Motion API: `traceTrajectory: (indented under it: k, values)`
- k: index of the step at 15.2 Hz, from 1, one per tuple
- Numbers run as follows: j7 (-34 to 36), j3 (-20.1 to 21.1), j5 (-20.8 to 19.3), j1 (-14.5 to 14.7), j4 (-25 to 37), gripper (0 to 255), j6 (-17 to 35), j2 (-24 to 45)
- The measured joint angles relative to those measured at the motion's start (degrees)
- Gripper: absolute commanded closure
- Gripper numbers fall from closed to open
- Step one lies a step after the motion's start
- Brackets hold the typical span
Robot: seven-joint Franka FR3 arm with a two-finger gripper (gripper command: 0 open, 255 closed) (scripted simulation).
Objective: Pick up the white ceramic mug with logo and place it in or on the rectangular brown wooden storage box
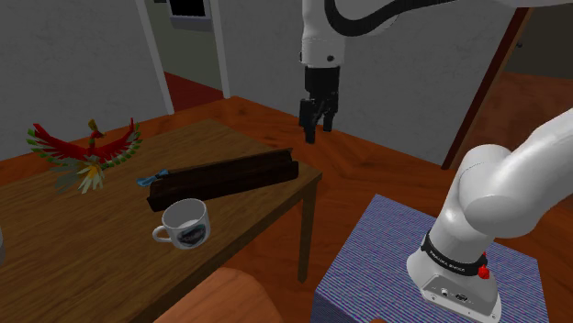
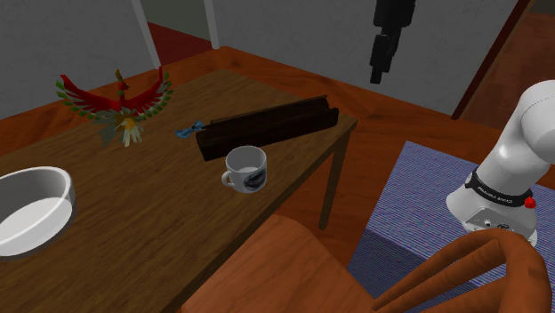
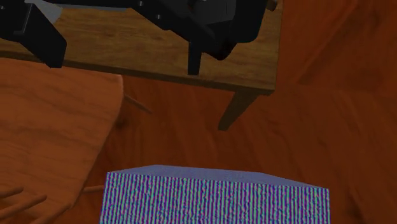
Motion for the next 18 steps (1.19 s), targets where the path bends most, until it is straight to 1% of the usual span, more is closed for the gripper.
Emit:
traceTrajectory:
  k: [5,10,14,18]
  values:
    - [4.1,3.6,0.8,1.1,4.1,0,5.9,9.4]
    - [8.7,7.0,0.2,2.3,9.6,0,10.6,18.9]
    - [12.1,8.9,-1.6,3.1,14.9,0,13.9,27.2]
    - [16.4,10.6,-4.0,4.9,21.6,0,15.9,35.7]
